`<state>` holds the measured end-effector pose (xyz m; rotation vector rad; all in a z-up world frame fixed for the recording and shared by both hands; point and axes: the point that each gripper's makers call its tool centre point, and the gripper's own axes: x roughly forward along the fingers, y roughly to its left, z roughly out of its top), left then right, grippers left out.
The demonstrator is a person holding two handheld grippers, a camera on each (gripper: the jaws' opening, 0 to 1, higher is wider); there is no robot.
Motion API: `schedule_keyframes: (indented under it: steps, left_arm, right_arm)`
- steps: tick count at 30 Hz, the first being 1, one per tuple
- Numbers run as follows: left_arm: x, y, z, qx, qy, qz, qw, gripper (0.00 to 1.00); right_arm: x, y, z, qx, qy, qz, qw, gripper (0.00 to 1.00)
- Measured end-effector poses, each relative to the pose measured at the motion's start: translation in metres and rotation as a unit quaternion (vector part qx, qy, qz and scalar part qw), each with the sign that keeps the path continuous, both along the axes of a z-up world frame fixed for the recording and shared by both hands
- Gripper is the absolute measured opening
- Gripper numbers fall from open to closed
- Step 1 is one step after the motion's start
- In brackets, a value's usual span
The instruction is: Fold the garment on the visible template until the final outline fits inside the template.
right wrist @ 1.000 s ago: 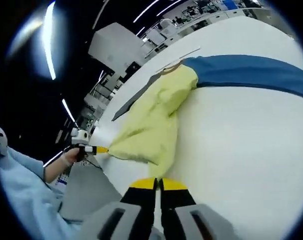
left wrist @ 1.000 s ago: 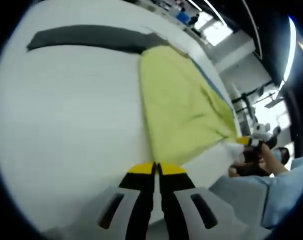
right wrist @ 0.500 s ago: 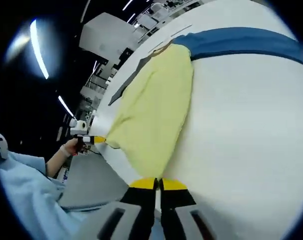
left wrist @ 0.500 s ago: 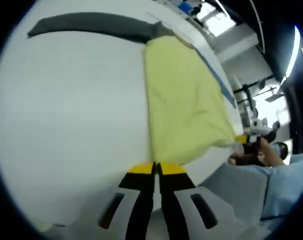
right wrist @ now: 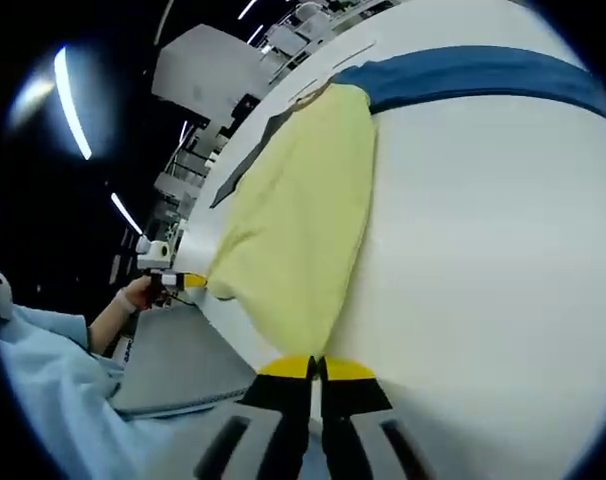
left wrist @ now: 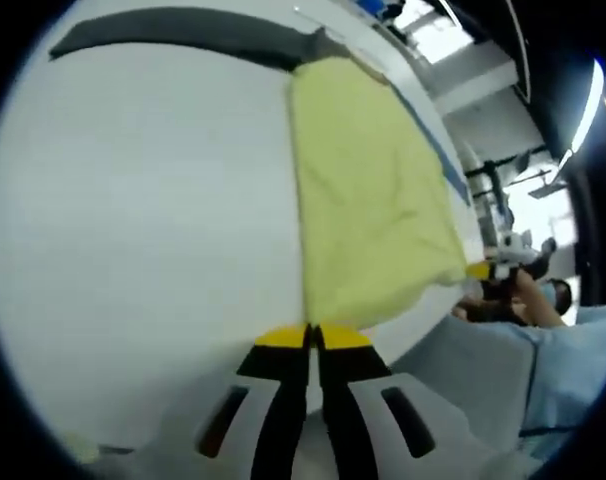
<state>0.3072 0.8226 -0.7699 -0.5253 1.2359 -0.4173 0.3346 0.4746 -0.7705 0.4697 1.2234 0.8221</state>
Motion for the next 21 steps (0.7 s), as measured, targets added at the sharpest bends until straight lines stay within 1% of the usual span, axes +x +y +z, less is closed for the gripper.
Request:
schedule_keyframes:
  steps: [9,11,12,14,16,19,20,21]
  left_arm:
    - [0.001,0.003,0.001,0.001,-0.003,0.008,1.0,0.0]
    - [0.003,0.004,0.002,0.005,-0.006,0.015,0.9999,0.0]
    - [0.005,0.005,0.003,0.009,-0.012,0.021,0.9997,0.0]
    - [0.008,0.004,0.008,-0.002,-0.019,0.035,0.9992,0.0]
    - [0.008,0.006,0.009,-0.014,-0.013,0.041,0.999,0.0]
    - [0.013,0.011,0.013,-0.027,-0.019,0.06,0.9977,0.0]
    - [0.015,0.01,0.018,-0.041,-0.017,0.073,0.9963,0.0]
    - [0.016,0.01,0.019,-0.046,-0.019,0.077,0.9957,0.0]
  right_arm:
    - [0.003,-0.003,0.0,-0.004,-0.002,0.001,1.0,0.0]
    - [0.003,-0.003,0.001,-0.005,-0.002,0.001,1.0,0.0]
    - [0.003,-0.003,0.001,-0.005,-0.003,0.001,1.0,0.0]
    - [0.004,-0.003,0.004,0.0,-0.002,-0.001,1.0,0.0]
    - [0.005,-0.003,0.01,0.011,0.005,-0.013,0.9998,0.0]
    - [0.007,-0.005,0.014,0.019,0.006,-0.022,0.9996,0.0]
    - [0.008,-0.005,0.016,0.021,0.009,-0.027,0.9994,0.0]
    - [0.008,-0.003,0.022,0.034,0.012,-0.032,0.9989,0.0]
